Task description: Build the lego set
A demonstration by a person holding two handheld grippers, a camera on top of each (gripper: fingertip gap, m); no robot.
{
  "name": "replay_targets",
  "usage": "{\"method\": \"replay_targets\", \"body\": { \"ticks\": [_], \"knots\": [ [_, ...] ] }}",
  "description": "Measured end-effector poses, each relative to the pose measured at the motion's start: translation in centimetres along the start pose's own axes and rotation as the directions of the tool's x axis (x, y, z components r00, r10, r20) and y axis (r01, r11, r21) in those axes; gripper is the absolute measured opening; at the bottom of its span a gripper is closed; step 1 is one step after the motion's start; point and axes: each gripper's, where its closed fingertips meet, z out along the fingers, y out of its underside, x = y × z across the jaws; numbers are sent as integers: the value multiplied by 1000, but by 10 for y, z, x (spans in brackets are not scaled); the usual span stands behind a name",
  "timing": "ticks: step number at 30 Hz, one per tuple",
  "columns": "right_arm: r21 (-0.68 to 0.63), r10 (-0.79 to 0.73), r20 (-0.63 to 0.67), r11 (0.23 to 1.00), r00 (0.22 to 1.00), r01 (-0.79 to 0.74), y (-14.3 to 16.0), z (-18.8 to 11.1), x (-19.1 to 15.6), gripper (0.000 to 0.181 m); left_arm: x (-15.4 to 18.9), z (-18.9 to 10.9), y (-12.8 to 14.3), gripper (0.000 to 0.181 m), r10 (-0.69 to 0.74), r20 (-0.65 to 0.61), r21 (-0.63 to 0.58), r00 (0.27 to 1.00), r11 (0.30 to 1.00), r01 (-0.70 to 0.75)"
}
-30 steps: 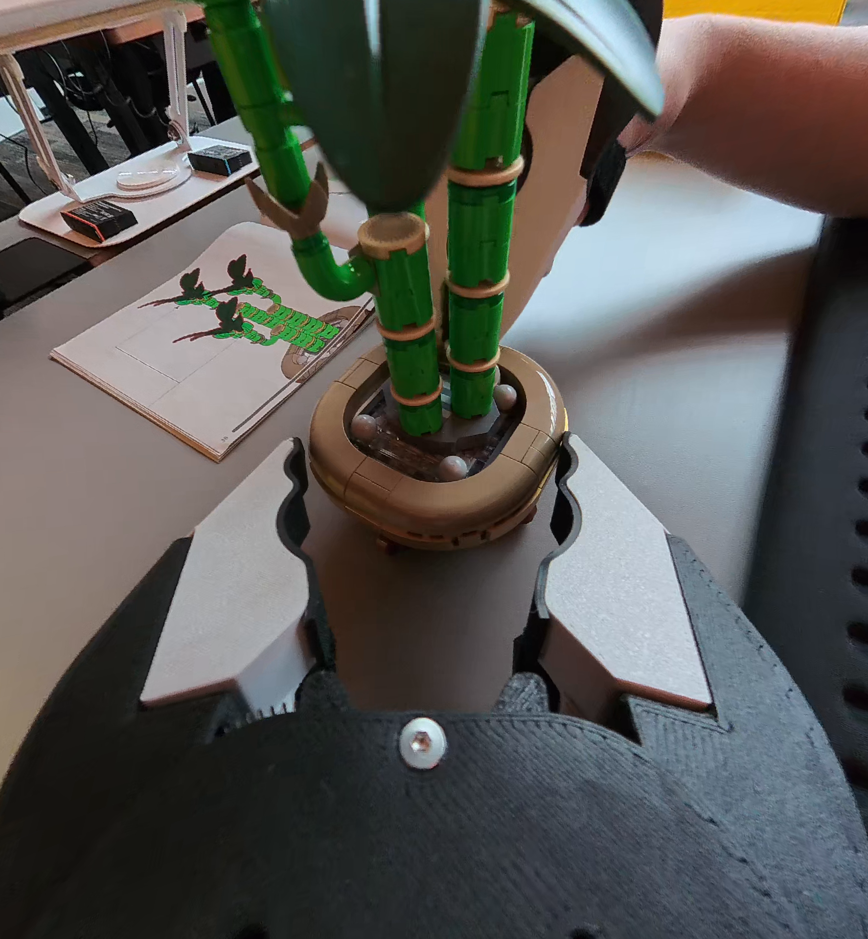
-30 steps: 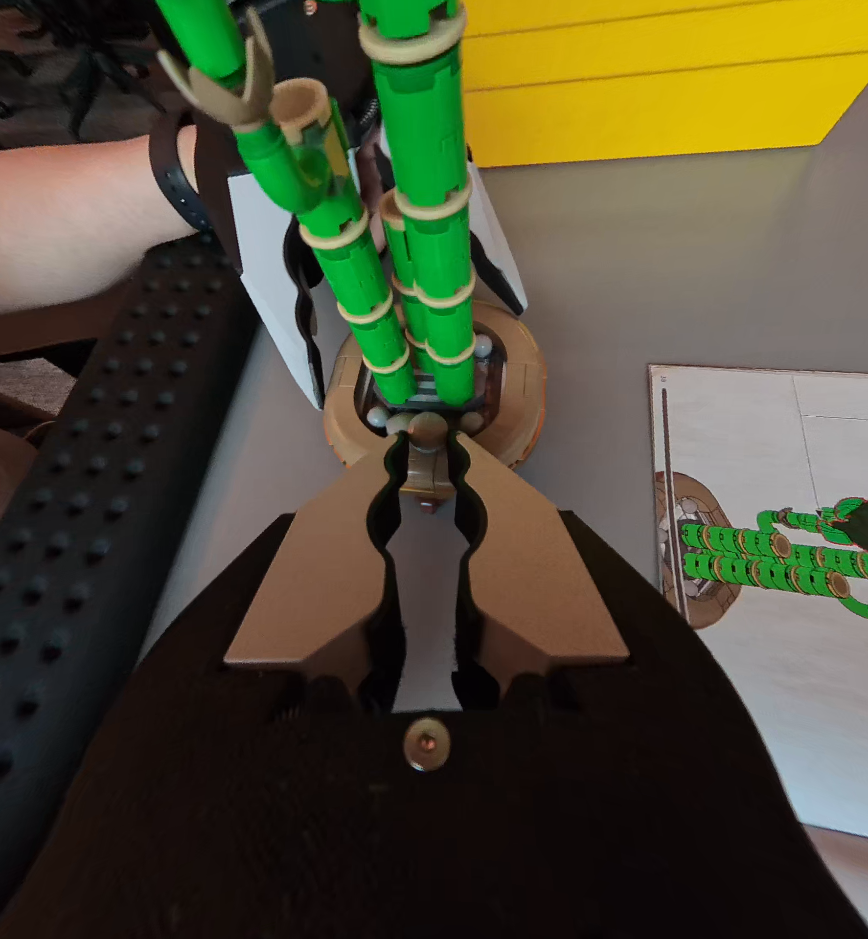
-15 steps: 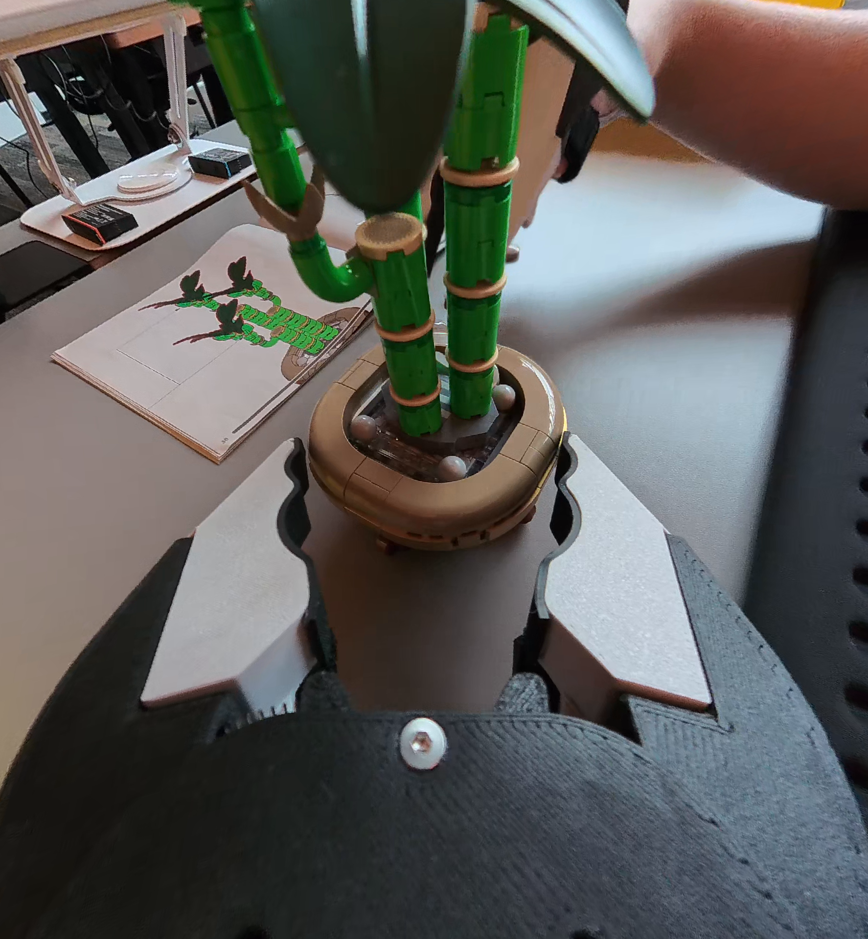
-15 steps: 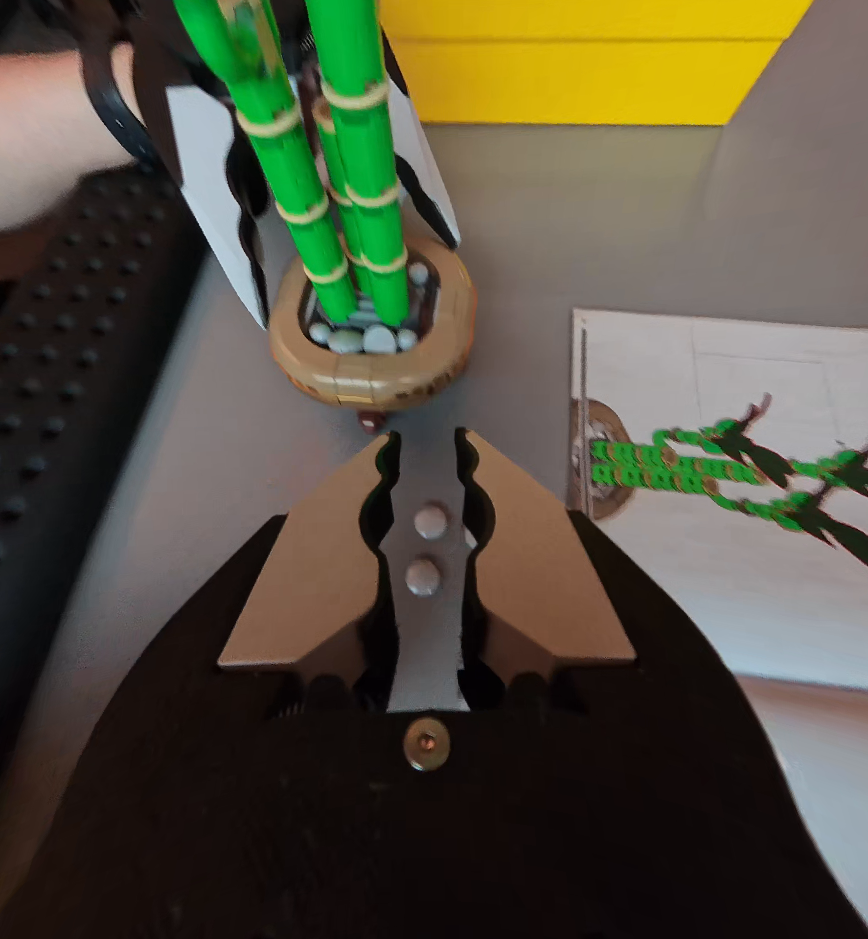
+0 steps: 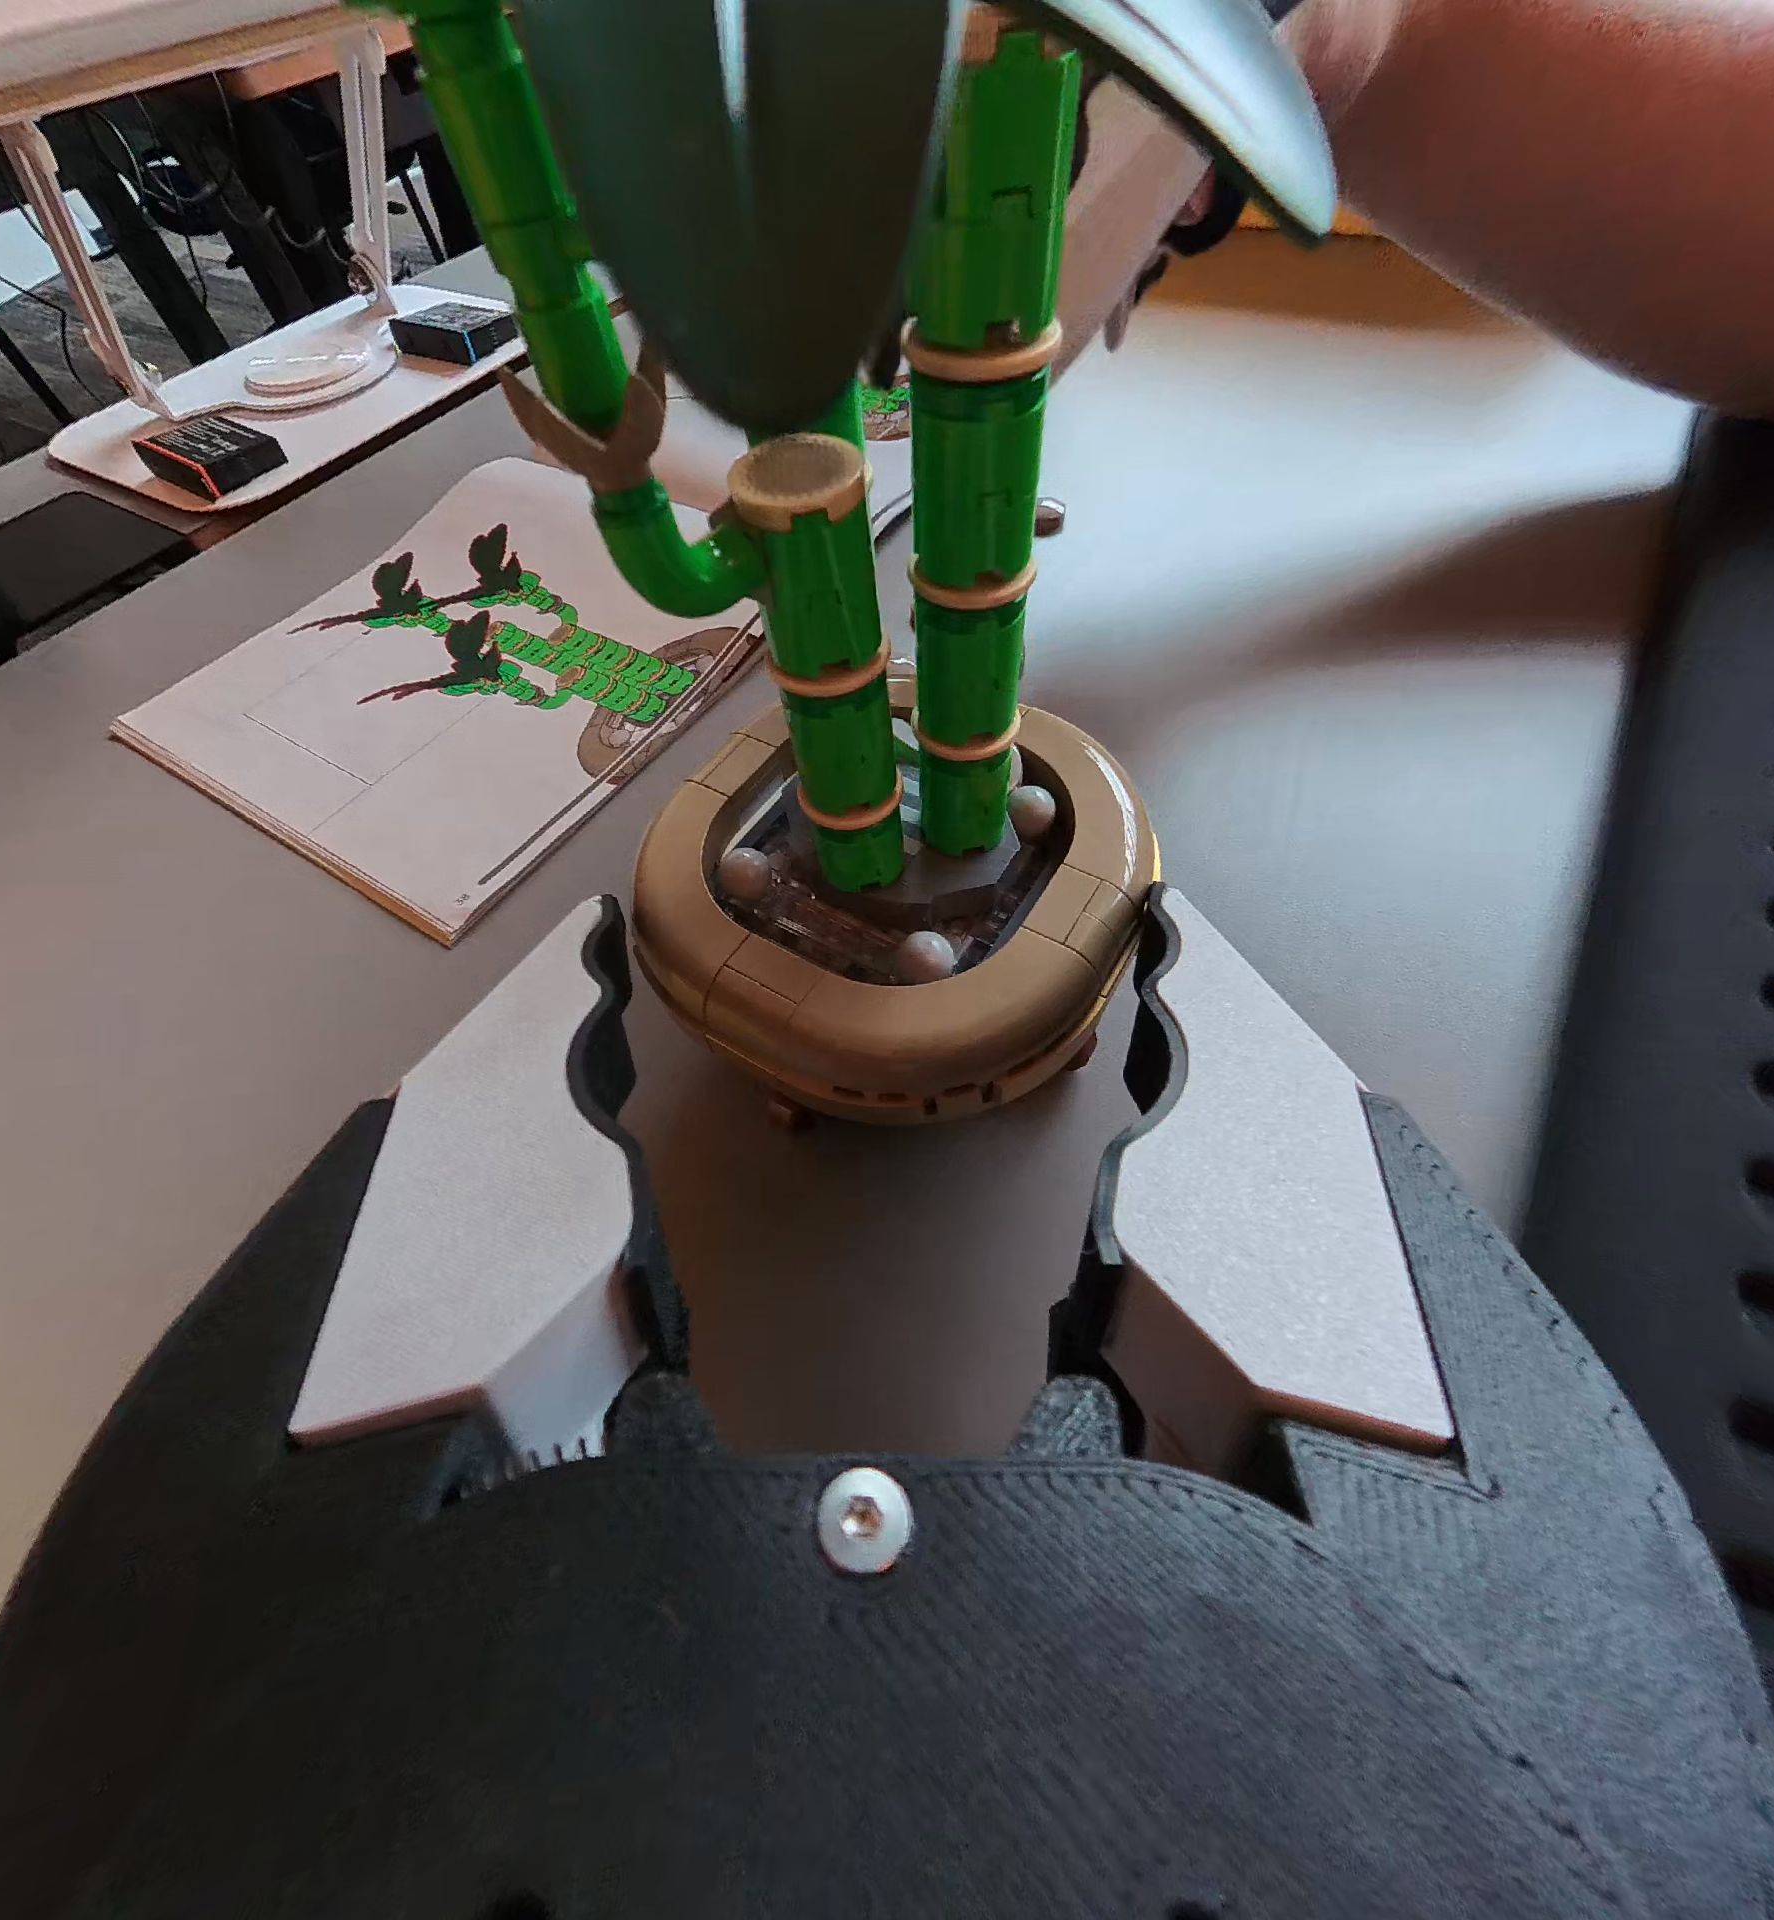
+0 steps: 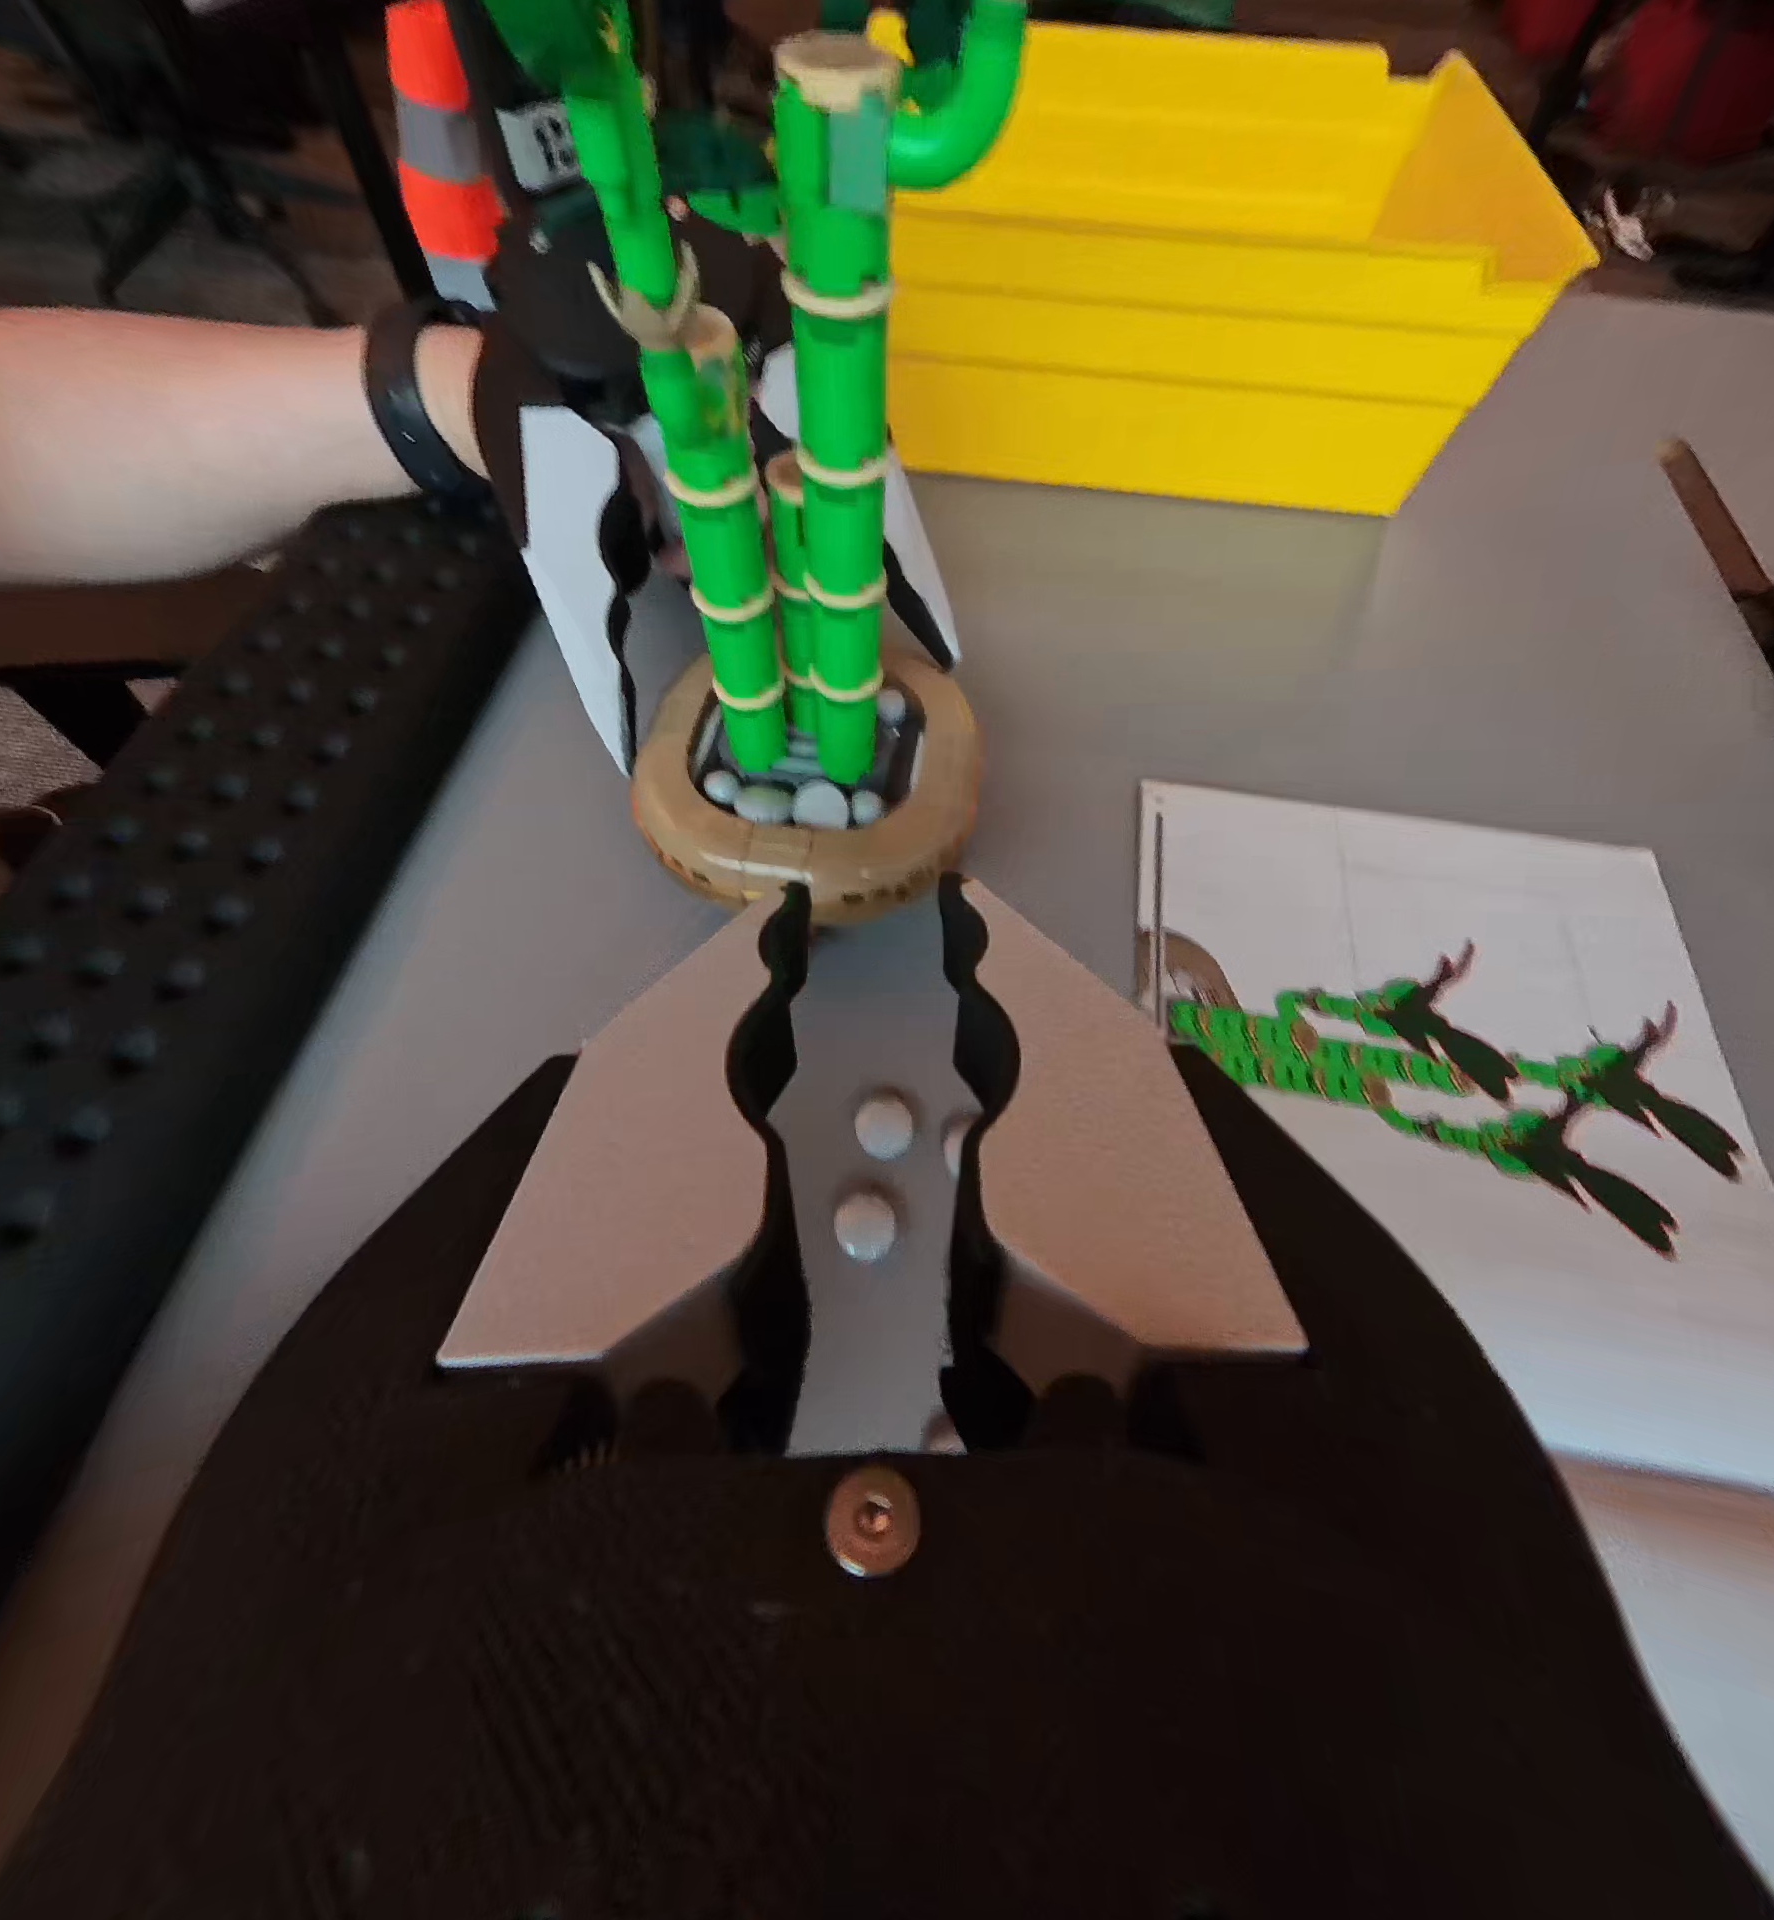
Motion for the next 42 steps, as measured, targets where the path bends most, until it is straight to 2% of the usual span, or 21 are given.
{"method": "replay_targets", "body": {
  "ticks": [2,6,9,13,23,25,28,33,38,42],
  "knots": [
    [-85,51,-41,995,998,-54,19,-17,11,25,0,0,0,97,2,2,1,1000,1000,-2],
    [-350,149,-86,921,985,-170,93,-60,16,26,1,0,0,96,3,-4,0,1000,1000,-3],
    [-381,264,-58,886,963,-266,124,-77,5,28,1,0,0,96,6,-5,1,1000,1000,-6],
    [-285,255,-38,924,966,-255,126,-79,3,30,1,0,0,95,4,-4,0,1000,1000,-4],
    [-326,213,-64,919,975,-222,143,-70,8,23,-6,-5,5,101,-43,13,-18,999,999,43],
    [-321,210,-69,921,975,-221,143,-71,9,16,-6,-7,7,100,-52,10,-22,999,998,52],
    [-310,213,-53,925,976,-219,142,-69,8,15,-8,-10,9,97,-68,11,-29,998,997,69],
    [-289,236,-44,927,971,-238,138,-71,10,15,-5,-17,12,82,-95,-12,-45,995,995,94],
    [-163,140,-54,976,989,-147,86,-64,17,15,-1,-20,12,85,-104,-7,-52,995,993,104],
    [-41,76,-79,996,994,-79,35,-34,20,15,-2,-18,12,83,-88,-3,-51,996,995,87]
  ]
}}
